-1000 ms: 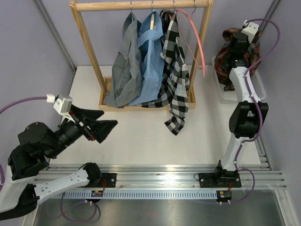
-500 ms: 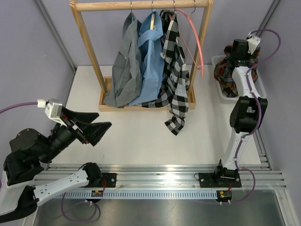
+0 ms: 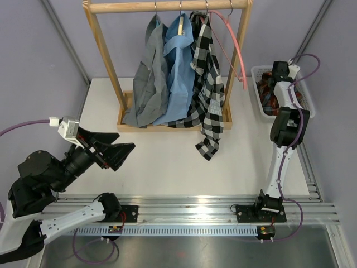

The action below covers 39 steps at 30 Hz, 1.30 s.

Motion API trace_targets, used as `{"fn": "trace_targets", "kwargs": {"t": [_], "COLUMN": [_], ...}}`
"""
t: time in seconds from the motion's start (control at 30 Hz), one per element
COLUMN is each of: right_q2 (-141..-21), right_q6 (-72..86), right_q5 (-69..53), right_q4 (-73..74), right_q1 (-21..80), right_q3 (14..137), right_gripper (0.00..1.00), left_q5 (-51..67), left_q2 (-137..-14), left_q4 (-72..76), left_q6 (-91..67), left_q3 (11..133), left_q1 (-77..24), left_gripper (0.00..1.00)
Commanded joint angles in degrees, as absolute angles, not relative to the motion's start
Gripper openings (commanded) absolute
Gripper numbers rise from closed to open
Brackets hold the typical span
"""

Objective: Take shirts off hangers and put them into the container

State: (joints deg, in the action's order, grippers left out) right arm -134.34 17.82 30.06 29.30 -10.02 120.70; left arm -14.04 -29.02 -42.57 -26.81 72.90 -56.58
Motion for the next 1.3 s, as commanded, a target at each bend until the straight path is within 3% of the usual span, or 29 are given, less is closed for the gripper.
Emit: {"fn": "trace_targets", "kwargs": {"t": [0.0, 0.27, 0.33, 0.4, 0.43, 0.47, 0.5, 0.87, 1.13, 1.27], "right_q2": [-137.8, -142.2, -142.3, -142.5, -142.0, -141.3, -140.2, -104.7, -77.6, -65.7], "right_q6": [19.5, 20.1, 20.0, 20.0, 20.1, 20.0, 20.1, 14.4, 13.2, 15.5], "right_q5": [23.9, 19.8, 19.2, 18.2, 17.5, 17.1, 17.1, 18.6, 21.9, 14.6], "right_q4": [36.9, 41.2, 41.4, 43.0, 43.7, 44.0, 43.4, 20.1, 20.6, 26.8], "right_q1": [-10.0, -10.5, -10.6, -10.6, -10.6, -10.6, -10.6, -9.1, -3.9, -1.9], "right_q3": [125.1, 129.8, 131.0, 132.8, 134.4, 134.6, 134.0, 109.9, 94.1, 88.8], "right_gripper": [0.00, 0.01, 0.07, 0.40, 0.50, 0.82, 0.98, 0.99, 0.99, 1.00], "left_q5": [-15.8, -15.6, -15.8, -15.8, -15.6, -15.6, -15.6, -15.1, -15.1, -14.8], "left_q2": [-29.8, -28.7, -28.0, -27.8, -27.7, -27.7, -27.7, -27.0, -25.0, -24.8], "left_q4": [-39.0, -39.1, -39.3, -39.3, -39.5, -39.8, -40.0, -39.3, -39.2, -39.3], "left_q6": [-26.4, -27.4, -27.5, -27.9, -28.0, -28.0, -28.0, -26.4, -25.3, -25.2], "left_q3": [71.8, 71.4, 71.3, 71.3, 71.5, 71.7, 71.8, 72.9, 72.5, 72.8], "left_q1": [-56.8, -56.8, -56.7, -56.8, -56.8, -56.8, -56.8, -56.8, -56.8, -56.8], "left_gripper": [0.99, 0.99, 0.99, 0.99, 0.99, 0.99, 0.99, 0.99, 0.99, 0.99]}}
